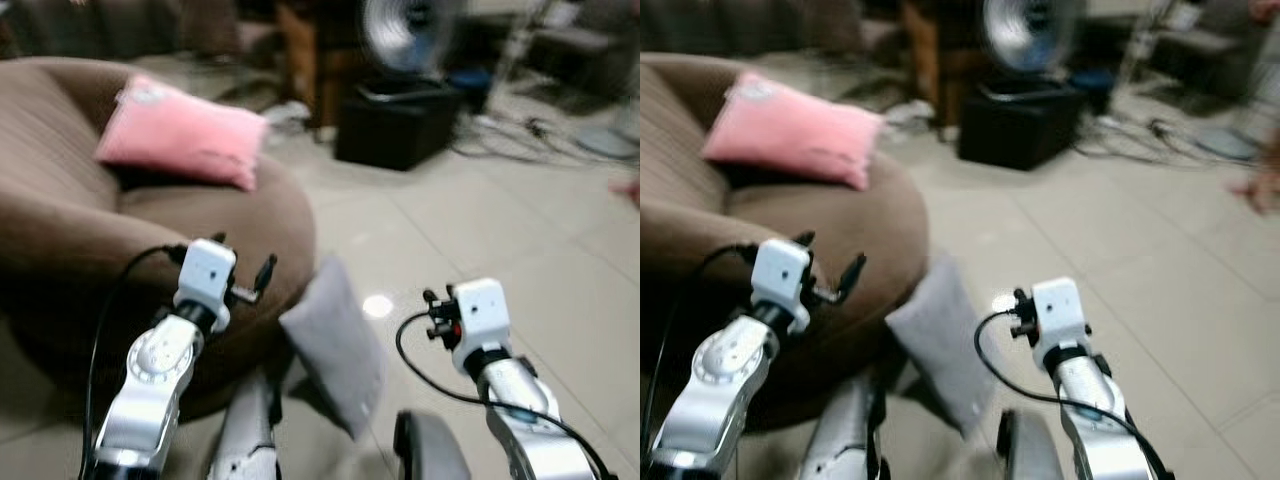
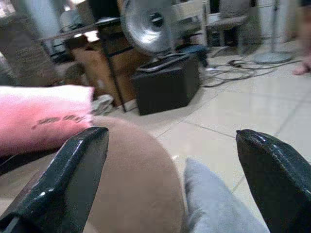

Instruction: Move the pillow to the sofa from floor

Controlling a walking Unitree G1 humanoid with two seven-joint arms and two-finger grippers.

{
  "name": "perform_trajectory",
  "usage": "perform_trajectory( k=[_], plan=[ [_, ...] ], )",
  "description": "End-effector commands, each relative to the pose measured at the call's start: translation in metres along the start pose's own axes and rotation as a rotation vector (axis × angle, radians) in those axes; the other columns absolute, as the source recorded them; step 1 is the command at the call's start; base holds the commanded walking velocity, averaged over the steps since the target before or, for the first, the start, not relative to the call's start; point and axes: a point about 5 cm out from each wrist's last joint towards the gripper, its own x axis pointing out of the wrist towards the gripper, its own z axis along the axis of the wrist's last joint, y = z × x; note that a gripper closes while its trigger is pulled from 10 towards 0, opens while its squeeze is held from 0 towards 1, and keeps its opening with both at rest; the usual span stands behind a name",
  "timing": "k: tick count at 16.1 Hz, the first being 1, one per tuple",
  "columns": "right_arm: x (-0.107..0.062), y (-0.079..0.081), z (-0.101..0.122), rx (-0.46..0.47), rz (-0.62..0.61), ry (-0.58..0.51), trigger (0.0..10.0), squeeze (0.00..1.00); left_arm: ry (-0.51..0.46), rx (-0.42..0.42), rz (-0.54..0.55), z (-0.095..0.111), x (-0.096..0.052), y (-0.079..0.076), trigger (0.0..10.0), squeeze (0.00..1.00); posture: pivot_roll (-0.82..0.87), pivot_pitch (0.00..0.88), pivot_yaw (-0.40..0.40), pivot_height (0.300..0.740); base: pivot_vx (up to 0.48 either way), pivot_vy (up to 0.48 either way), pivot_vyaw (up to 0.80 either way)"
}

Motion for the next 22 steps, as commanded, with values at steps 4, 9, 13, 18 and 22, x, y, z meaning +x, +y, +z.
perform_trajectory(
  k=[4,9,13,18,22],
  plan=[
    [0.0004,-0.0038,0.0036,0.012,-0.014,-0.023,10.0,0.00,0.012,0.014,-0.014,-0.0023,0.0075,-0.0031,10.0,0.00,-0.09,0.000,0.027,0.585,0.000,0.000,-0.71],
    [0.0049,-0.0064,0.0060,-0.027,-0.008,-0.035,10.0,0.00,0.017,0.018,0.010,-0.0028,0.0101,-0.0021,10.0,0.00,-0.09,0.000,0.026,0.585,0.000,0.000,-0.23],
    [0.0037,-0.0079,0.0034,-0.065,-0.005,-0.030,10.0,0.00,0.022,0.020,0.026,-0.0043,0.0092,-0.0009,10.0,0.00,-0.09,0.000,0.023,0.585,0.000,0.000,0.00],
    [0.0048,-0.0079,0.0029,-0.073,-0.007,-0.030,10.0,0.00,0.016,0.022,0.025,-0.0032,0.0101,0.0004,10.0,0.00,-0.09,0.000,0.027,0.585,0.109,0.000,0.00],
    [0.0050,-0.0084,0.0021,-0.067,-0.010,-0.029,10.0,0.00,0.009,0.020,0.023,-0.0022,0.0105,0.0001,10.0,0.00,-0.09,0.000,0.025,0.585,0.300,0.000,0.00]
  ],
)
